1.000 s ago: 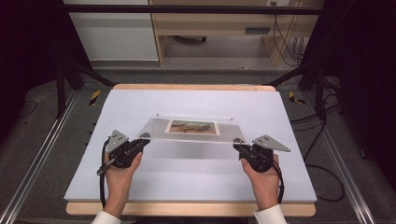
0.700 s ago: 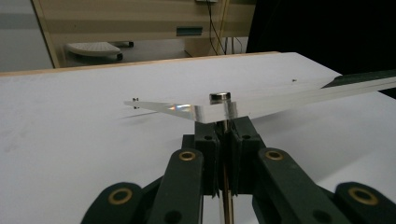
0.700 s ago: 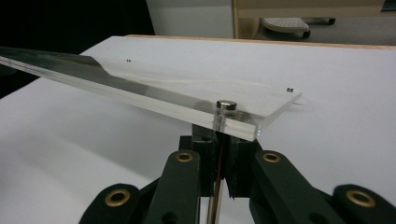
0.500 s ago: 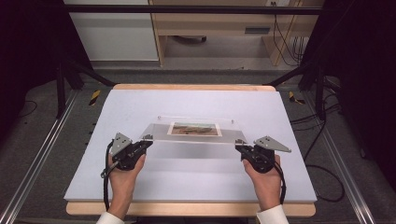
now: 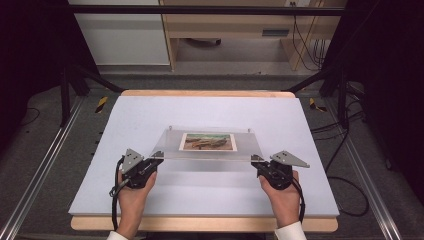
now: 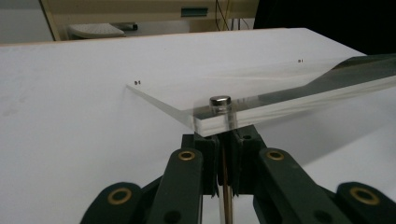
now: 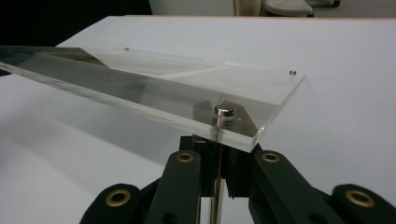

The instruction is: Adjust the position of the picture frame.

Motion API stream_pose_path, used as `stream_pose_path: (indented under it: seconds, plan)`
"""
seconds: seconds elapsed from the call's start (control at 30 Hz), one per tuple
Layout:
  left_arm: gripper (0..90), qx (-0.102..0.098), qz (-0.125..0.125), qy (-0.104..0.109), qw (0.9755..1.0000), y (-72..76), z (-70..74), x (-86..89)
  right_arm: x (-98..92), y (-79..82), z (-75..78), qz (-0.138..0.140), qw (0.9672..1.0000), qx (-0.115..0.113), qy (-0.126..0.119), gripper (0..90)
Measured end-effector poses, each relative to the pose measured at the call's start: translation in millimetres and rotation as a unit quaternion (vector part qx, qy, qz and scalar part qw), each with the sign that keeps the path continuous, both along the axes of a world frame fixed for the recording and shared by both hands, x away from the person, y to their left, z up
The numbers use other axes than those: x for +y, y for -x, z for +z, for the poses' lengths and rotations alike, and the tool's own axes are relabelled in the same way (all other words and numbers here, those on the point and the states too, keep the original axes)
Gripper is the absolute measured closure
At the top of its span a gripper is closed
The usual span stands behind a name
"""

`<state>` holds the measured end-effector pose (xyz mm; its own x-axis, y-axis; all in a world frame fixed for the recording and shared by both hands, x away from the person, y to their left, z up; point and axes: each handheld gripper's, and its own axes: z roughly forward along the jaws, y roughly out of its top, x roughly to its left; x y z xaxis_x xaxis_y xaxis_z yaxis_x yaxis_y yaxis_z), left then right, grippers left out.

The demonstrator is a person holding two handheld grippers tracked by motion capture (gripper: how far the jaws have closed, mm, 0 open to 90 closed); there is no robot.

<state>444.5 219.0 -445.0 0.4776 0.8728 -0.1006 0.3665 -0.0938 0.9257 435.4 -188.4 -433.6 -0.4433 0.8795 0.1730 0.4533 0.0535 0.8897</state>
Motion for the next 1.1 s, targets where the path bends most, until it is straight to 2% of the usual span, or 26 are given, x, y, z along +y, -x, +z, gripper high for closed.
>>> stream_pose_path:
  seconds: [0.27, 0.57, 0.63, 0.7, 0.73, 0.97, 1.07, 1.1]
  plan:
    - [82.9, 0.013, -0.002, -0.004, 0.9999, 2.6, -4.3, -0.7, -1.6, 0.9, -4.8, 0.006, 1.0000, 0.005, -0.001, 84.7]
    - [82.3, 0.012, -0.011, -0.012, 0.9998, -0.4, -6.7, -3.5, -3.7, -3.1, -9.4, 0.003, 0.9999, 0.010, 0.001, 84.7]
    - [82.4, 0.023, -0.014, -0.016, 0.9995, -0.8, -10.3, -4.1, -3.5, -2.8, -10.7, 0.002, 0.9999, 0.012, 0.005, 84.8]
    - [82.8, 0.034, -0.015, -0.019, 0.9991, -0.6, -13.4, -5.3, -3.4, -2.1, -15.2, 0.000, 0.9997, 0.024, 0.007, 84.7]
    - [82.8, 0.042, -0.016, -0.027, 0.9986, -0.3, -15.9, -7.1, -2.6, -1.4, -18.5, -0.003, 0.9994, 0.031, 0.016, 84.8]
    - [82.5, 0.065, -0.024, -0.031, 0.9971, -2.1, -21.6, -8.4, -3.5, -2.5, -25.3, -0.004, 0.9987, 0.042, 0.029, 84.6]
    - [81.9, 0.063, -0.025, -0.031, 0.9972, -2.4, -22.6, -9.4, -4.1, -3.6, -27.2, -0.006, 0.9986, 0.044, 0.029, 84.6]
    - [81.6, 0.055, -0.023, -0.031, 0.9977, -2.2, -22.1, -9.5, -4.5, -4.4, -27.5, -0.006, 0.9986, 0.044, 0.027, 84.7]
